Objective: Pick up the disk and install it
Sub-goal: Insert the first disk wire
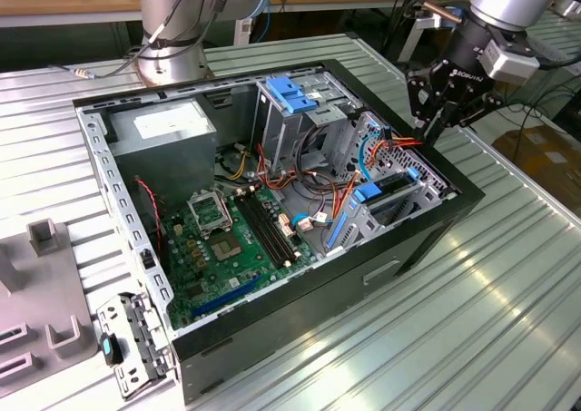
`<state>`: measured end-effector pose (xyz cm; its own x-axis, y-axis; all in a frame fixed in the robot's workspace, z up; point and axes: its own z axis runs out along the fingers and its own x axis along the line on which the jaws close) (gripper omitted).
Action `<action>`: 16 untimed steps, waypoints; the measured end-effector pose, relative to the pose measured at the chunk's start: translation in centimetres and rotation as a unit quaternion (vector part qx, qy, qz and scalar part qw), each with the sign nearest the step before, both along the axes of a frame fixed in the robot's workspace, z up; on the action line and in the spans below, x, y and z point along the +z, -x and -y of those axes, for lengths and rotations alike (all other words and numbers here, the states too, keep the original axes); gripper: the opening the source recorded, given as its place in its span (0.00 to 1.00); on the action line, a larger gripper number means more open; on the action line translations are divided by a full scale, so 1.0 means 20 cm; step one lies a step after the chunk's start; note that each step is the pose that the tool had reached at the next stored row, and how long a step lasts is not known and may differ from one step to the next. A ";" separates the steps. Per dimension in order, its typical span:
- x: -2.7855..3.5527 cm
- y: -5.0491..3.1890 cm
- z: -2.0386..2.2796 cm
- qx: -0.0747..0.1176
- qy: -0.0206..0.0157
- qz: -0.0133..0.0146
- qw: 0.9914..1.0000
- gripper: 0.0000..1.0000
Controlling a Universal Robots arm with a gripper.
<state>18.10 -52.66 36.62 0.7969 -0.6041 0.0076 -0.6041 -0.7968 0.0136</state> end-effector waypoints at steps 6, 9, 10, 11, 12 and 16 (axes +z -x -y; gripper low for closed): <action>0.044 0.002 0.000 0.000 0.000 0.000 1.000 0.17; 0.043 0.029 0.001 -0.002 0.000 0.000 1.000 0.17; 0.042 0.042 0.001 -0.002 0.000 0.000 1.000 0.17; 0.042 0.051 0.001 -0.002 0.000 0.000 1.000 0.17; 0.042 0.066 0.001 -0.003 0.000 0.000 1.000 0.17; 0.041 0.091 0.002 -0.009 0.000 0.000 1.000 0.17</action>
<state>16.29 -52.69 37.43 0.7863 -0.6178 0.0076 -0.6178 -0.7862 0.0135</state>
